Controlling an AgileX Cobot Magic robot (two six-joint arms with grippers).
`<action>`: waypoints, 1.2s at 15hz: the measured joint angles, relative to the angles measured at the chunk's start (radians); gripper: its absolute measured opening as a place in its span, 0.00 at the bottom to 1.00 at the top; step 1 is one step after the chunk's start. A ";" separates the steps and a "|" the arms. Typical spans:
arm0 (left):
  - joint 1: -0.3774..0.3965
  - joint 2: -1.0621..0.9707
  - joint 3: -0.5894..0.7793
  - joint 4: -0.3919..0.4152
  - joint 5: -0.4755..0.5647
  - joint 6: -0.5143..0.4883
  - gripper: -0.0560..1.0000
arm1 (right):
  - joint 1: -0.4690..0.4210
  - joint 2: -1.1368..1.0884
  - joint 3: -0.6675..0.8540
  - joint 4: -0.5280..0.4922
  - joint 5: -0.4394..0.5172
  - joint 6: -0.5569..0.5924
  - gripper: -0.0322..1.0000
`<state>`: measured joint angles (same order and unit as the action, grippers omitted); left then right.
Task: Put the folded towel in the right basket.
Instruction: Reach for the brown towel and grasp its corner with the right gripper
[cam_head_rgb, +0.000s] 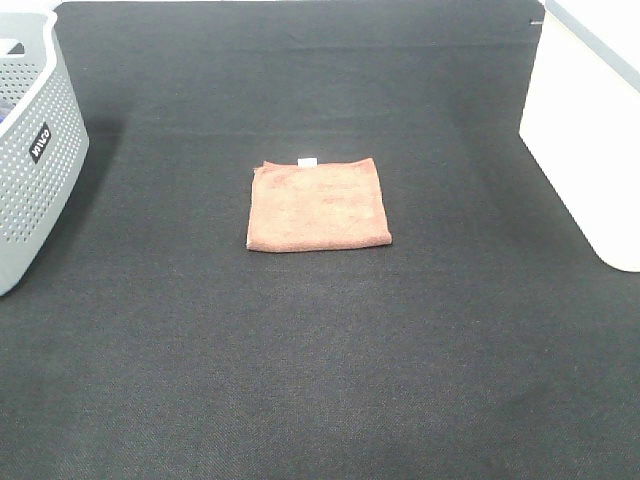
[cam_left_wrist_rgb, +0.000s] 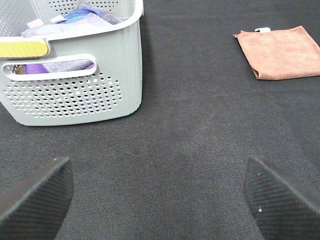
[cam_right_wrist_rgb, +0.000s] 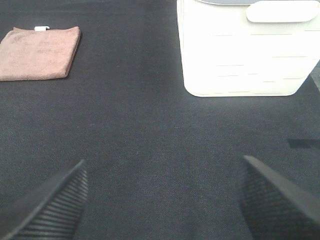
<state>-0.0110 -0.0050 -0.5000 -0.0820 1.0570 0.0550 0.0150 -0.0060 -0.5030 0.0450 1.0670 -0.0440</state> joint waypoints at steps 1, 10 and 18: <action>0.000 0.000 0.000 0.000 0.000 0.000 0.88 | 0.000 0.000 0.000 0.000 0.000 0.000 0.77; 0.000 0.000 0.000 0.000 0.000 0.000 0.88 | 0.000 0.000 0.000 0.000 0.000 0.000 0.77; 0.000 0.000 0.000 0.000 0.000 0.000 0.88 | 0.000 0.000 0.000 0.000 0.000 0.000 0.77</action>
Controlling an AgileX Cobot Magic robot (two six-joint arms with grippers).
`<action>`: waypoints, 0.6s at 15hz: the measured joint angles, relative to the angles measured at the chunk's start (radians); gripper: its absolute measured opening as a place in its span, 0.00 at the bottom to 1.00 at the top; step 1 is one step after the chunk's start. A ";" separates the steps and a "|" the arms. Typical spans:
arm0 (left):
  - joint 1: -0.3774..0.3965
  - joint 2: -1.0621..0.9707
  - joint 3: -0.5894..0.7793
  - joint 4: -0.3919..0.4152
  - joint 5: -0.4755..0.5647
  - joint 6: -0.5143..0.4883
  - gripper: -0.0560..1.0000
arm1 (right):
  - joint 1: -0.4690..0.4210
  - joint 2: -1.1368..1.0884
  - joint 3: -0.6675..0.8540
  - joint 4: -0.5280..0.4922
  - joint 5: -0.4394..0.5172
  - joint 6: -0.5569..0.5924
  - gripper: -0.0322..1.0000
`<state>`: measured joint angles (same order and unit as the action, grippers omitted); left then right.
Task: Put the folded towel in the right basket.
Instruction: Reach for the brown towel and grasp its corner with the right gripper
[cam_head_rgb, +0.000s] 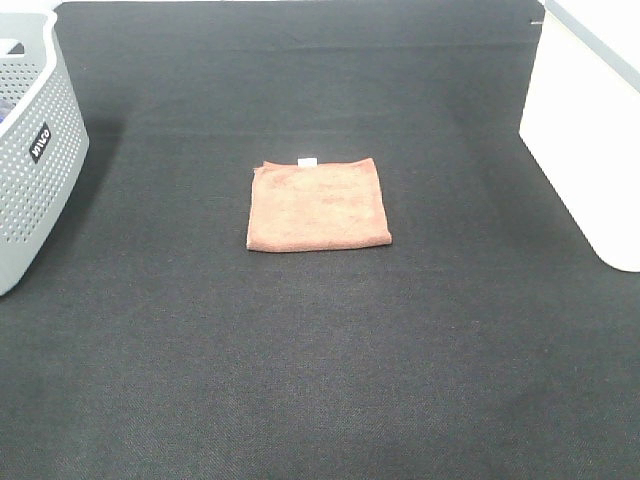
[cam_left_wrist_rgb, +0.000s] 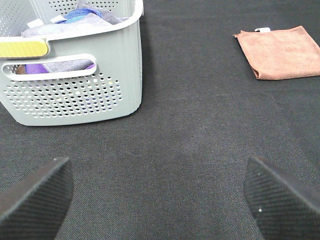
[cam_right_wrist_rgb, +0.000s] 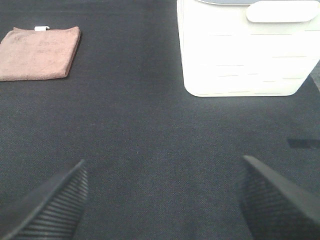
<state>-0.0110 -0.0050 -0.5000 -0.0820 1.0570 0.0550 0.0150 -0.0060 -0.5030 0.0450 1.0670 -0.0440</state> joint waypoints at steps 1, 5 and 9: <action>0.000 0.000 0.000 0.000 0.000 0.000 0.88 | 0.000 0.000 0.000 0.000 0.000 0.000 0.77; 0.000 0.000 0.000 0.000 0.000 0.000 0.88 | 0.000 0.000 0.000 0.000 0.000 0.000 0.77; 0.000 0.000 0.000 0.000 0.000 0.000 0.88 | 0.000 0.000 0.000 0.000 0.000 0.000 0.77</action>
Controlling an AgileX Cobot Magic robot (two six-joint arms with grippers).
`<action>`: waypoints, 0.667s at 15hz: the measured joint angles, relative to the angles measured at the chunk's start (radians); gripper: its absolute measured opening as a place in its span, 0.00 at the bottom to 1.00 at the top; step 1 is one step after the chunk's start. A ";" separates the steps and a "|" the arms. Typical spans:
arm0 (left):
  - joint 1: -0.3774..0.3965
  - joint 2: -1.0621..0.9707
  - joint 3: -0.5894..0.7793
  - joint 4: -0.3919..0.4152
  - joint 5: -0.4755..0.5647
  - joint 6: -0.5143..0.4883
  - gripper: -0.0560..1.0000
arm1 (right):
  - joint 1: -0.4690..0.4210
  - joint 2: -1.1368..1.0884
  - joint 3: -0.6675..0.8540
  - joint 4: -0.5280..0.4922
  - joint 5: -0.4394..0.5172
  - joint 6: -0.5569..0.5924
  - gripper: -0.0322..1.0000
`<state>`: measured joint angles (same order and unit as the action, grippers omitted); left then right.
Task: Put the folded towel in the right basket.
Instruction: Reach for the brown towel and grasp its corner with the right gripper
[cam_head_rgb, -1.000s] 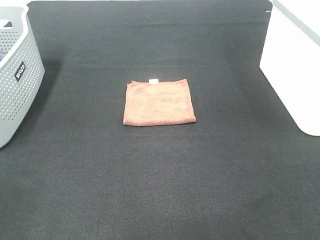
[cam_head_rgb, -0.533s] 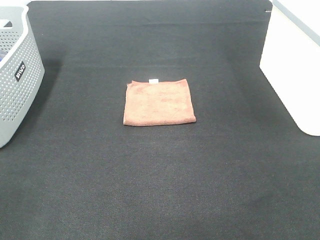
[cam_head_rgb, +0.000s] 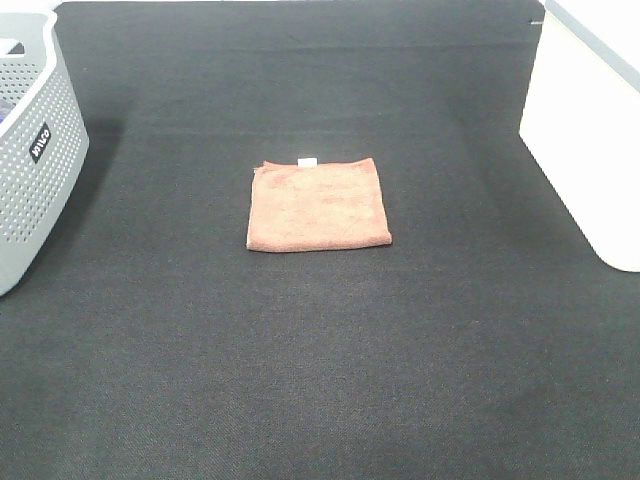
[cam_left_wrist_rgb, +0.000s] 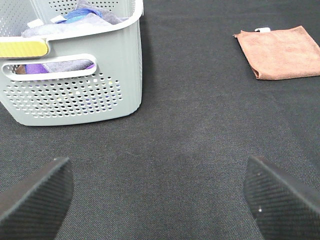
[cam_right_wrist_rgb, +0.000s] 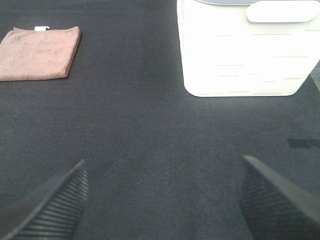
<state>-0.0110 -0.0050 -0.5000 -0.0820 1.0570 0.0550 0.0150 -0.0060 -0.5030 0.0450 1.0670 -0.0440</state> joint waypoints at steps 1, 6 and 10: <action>0.000 0.000 0.000 0.000 0.000 0.000 0.88 | 0.000 0.000 0.000 0.000 0.000 0.000 0.77; 0.000 0.000 0.000 0.000 0.000 0.000 0.88 | 0.000 0.000 0.000 0.000 0.000 0.000 0.77; 0.000 0.000 0.000 0.000 0.000 0.000 0.88 | 0.000 0.000 0.000 0.000 0.000 0.000 0.77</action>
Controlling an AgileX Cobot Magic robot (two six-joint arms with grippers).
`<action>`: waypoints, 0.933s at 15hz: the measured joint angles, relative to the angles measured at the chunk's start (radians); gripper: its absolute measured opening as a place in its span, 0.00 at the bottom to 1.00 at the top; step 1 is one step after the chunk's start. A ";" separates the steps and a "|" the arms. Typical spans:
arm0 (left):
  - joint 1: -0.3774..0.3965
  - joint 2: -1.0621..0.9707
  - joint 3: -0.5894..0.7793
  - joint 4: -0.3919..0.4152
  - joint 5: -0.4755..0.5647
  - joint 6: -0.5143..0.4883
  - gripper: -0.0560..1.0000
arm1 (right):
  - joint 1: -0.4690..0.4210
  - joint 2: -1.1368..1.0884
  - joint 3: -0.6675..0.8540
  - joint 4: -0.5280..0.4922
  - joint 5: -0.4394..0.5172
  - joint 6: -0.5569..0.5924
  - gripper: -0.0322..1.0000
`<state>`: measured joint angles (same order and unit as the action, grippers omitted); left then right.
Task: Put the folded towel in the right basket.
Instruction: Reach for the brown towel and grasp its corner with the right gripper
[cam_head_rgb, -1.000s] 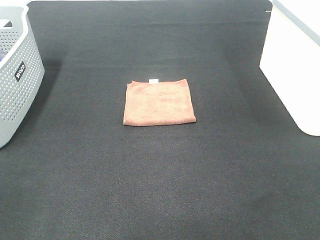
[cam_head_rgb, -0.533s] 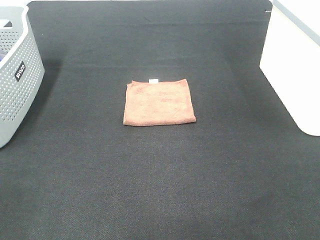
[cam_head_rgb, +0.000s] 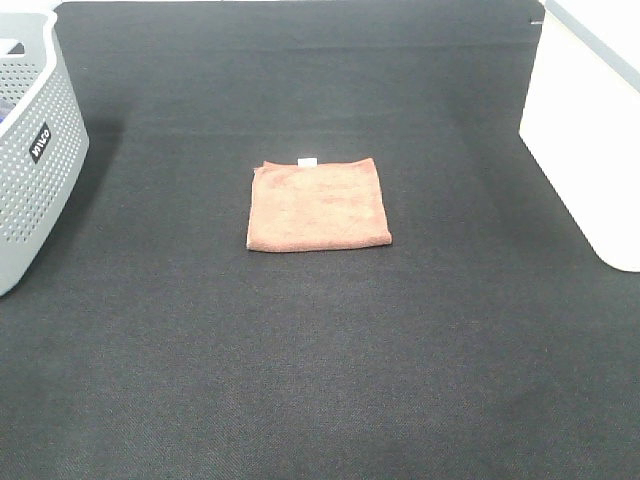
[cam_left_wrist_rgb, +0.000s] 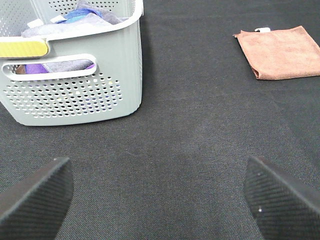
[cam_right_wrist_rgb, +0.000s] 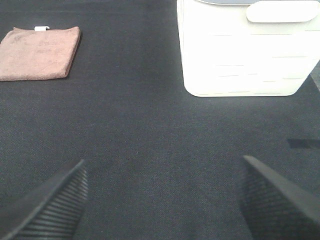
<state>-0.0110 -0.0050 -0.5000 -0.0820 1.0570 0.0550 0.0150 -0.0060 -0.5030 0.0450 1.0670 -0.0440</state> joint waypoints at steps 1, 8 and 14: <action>0.000 0.000 0.000 0.000 0.000 0.000 0.88 | 0.000 0.000 0.000 0.000 0.000 0.000 0.77; 0.000 0.000 0.000 0.000 0.000 0.000 0.88 | 0.000 0.000 0.000 0.000 0.000 0.000 0.77; 0.000 0.000 0.000 0.000 0.000 0.000 0.88 | 0.000 0.000 0.000 0.000 0.000 0.000 0.77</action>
<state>-0.0110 -0.0050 -0.5000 -0.0820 1.0570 0.0550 0.0150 -0.0060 -0.5030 0.0450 1.0670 -0.0440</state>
